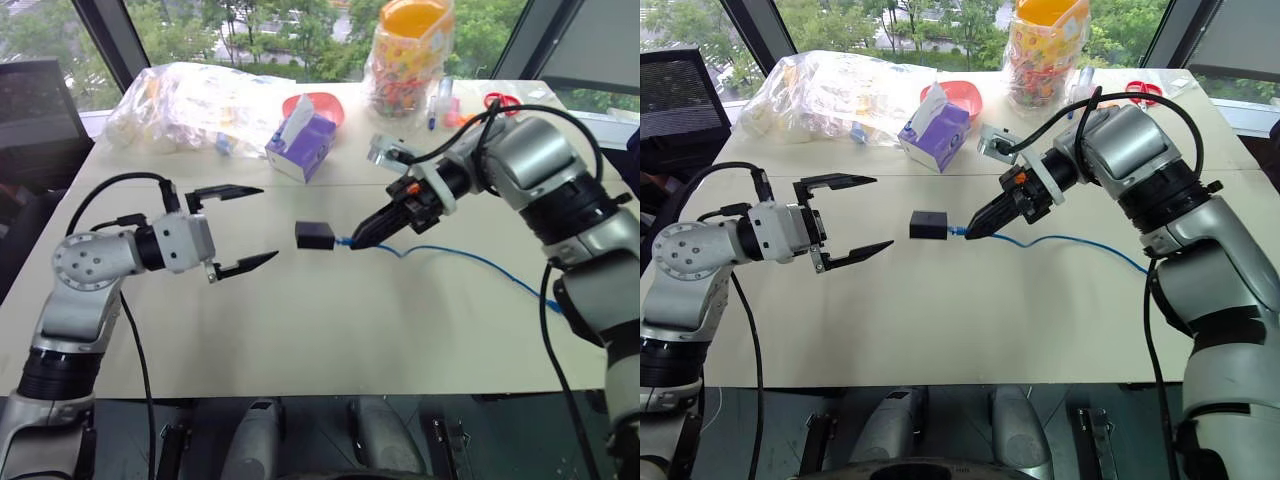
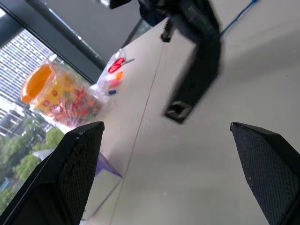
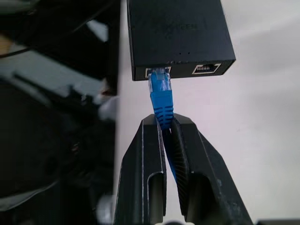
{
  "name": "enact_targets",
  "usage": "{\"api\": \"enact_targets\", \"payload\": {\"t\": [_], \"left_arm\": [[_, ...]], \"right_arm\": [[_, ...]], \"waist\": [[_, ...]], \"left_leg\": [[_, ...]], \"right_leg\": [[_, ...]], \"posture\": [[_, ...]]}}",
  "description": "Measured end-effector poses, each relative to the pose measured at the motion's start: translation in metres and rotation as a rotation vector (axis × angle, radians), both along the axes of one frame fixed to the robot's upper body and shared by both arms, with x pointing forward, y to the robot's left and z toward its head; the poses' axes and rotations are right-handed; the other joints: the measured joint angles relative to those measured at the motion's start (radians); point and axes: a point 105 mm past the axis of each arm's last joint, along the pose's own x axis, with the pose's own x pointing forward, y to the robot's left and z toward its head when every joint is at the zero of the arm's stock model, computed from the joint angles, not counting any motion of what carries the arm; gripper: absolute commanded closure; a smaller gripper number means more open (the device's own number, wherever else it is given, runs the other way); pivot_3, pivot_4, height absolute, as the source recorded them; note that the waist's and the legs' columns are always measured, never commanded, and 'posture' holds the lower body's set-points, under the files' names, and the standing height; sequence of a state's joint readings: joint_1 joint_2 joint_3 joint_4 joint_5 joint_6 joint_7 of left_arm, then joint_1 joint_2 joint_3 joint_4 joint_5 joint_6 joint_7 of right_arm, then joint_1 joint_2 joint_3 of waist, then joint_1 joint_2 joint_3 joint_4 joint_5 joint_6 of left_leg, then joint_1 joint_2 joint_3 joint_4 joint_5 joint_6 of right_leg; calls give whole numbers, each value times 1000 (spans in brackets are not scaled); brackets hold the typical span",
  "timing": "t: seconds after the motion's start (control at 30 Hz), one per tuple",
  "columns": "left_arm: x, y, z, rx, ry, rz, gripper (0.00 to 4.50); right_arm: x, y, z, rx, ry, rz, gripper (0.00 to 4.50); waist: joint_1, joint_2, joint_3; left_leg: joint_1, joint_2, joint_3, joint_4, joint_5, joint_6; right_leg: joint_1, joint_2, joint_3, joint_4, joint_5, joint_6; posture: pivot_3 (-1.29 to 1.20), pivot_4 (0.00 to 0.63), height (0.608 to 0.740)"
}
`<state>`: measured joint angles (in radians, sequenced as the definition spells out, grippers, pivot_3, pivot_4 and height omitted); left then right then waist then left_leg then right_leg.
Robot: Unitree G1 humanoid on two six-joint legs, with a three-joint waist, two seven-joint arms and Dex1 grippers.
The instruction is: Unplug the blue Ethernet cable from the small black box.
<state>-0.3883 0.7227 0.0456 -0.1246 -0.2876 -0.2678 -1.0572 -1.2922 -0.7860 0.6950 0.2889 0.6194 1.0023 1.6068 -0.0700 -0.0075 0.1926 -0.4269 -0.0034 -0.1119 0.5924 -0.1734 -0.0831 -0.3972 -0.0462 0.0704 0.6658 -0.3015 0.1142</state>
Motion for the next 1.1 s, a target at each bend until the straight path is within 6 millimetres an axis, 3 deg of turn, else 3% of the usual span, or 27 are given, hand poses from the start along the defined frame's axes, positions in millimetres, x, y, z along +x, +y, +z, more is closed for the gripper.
{"api": "enact_targets", "payload": {"t": [0.13,0.47,0.67,1.1], "left_arm": [[-3,-11,-5,6,20,-57,0],[-17,-17,-16,40,76,-107,0],[-27,-20,-20,50,97,-131,0],[-37,-26,-24,35,121,-166,0]], "right_arm": [[-12,7,1,5,38,44,4441],[-14,8,1,4,72,39,4441],[-2,7,-3,9,87,-5,4441],[0,8,-4,-6,107,-16,4441]], "waist": [[1,0,0],[2,0,0],[2,0,0],[2,0,0]], "left_leg": [[0,0,0,0,0,0],[0,0,0,0,0,0],[0,0,0,0,0,0],[0,0,0,0,0,0]], "right_leg": [[0,0,0,0,0,0],[0,0,0,0,0,0],[0,0,0,0,0,0],[0,0,0,0,0,0]], "posture": [[0,150,740],[0,150,740],[0,150,740],[0,150,740]]}}
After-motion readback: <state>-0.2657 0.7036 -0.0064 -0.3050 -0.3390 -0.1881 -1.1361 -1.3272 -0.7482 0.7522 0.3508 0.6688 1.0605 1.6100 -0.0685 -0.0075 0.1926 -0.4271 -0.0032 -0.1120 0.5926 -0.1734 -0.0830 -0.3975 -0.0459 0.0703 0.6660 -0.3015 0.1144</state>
